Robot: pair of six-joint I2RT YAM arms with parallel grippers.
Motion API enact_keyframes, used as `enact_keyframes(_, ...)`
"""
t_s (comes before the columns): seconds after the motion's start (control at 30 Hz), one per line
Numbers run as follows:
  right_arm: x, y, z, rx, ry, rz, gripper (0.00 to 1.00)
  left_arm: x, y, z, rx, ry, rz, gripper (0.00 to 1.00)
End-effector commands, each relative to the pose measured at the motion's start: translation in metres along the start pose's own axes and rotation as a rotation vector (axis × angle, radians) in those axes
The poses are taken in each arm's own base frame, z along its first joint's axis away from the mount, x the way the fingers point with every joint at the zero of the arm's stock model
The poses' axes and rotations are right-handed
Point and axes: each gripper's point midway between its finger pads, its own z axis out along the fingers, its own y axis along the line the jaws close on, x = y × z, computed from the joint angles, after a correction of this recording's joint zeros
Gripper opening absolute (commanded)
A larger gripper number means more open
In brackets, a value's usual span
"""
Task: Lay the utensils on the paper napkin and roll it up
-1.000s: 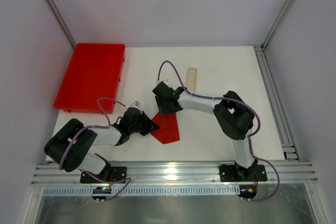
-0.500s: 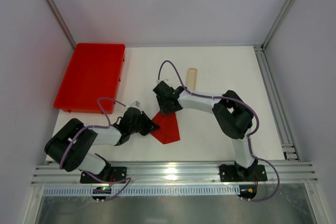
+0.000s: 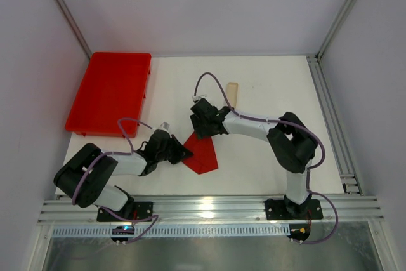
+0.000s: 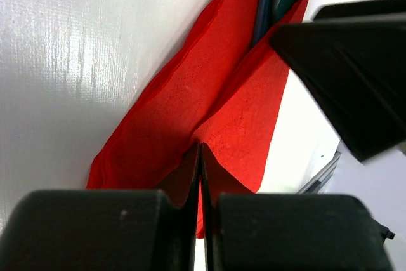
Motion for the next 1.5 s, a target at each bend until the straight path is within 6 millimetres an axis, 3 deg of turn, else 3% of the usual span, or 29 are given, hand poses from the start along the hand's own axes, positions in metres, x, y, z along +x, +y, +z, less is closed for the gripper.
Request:
enact_keyframes(0.0, -0.041, 0.008, -0.05, -0.075, -0.172, 0.021, 0.7, 0.025, 0.054, -0.006, -0.194, 0.081, 0.016, 0.0)
enact_keyframes(0.07, -0.044, 0.009, -0.07, -0.095, -0.209, 0.033, 0.7, 0.025, 0.054, -0.006, -0.197, 0.083, 0.017, 0.0)
enact_keyframes(0.1, -0.033, 0.007, -0.072, -0.097, -0.197, 0.042, 0.7, 0.025, 0.054, -0.006, -0.198, 0.081, 0.019, 0.0)
enact_keyframes(0.17, -0.031, 0.012, -0.086, -0.143, -0.225, 0.053, 0.69, 0.025, 0.054, -0.006, -0.201, 0.082, 0.023, 0.0)
enact_keyframes(0.2, -0.012, 0.016, -0.084, -0.176, -0.191, 0.045, 0.67, 0.025, 0.055, -0.006, -0.203, 0.083, 0.026, 0.0)
enact_keyframes(0.23, -0.011, 0.022, -0.086, -0.214, -0.203, 0.05, 0.64, 0.025, 0.055, -0.006, -0.205, 0.083, 0.029, 0.0)
enact_keyframes(0.33, 0.01, 0.037, -0.083, -0.321, -0.171, 0.05, 0.44, 0.024, 0.054, -0.006, -0.208, 0.084, 0.036, 0.0)
enact_keyframes(0.37, 0.021, 0.037, -0.077, -0.326, -0.148, 0.05, 0.3, 0.023, 0.055, -0.006, -0.214, 0.08, 0.037, 0.0)
enact_keyframes(0.47, 0.033, 0.042, -0.062, -0.338, -0.118, 0.051, 0.07, 0.023, 0.055, -0.007, -0.218, 0.085, 0.04, 0.0)
enact_keyframes(0.5, 0.034, 0.044, -0.059, -0.34, -0.117, 0.05, 0.04, 0.023, 0.055, -0.007, -0.219, 0.084, 0.042, 0.0)
enact_keyframes(0.63, 0.043, 0.052, -0.046, -0.339, -0.09, 0.033, 0.04, 0.023, 0.055, -0.007, -0.222, 0.085, 0.044, 0.0)
enact_keyframes(0.87, 0.048, 0.069, -0.043, -0.387, -0.069, 0.02, 0.04, 0.022, 0.054, -0.008, -0.226, 0.085, 0.052, 0.0)
enact_keyframes(1.13, 0.056, 0.061, -0.029, -0.306, -0.047, 0.024, 0.04, 0.019, 0.052, -0.01, -0.227, 0.076, 0.061, 0.0)
enact_keyframes(1.47, 0.06, 0.067, -0.038, -0.352, -0.071, 0.019, 0.04, 0.019, 0.054, -0.009, -0.236, 0.076, 0.065, 0.0)
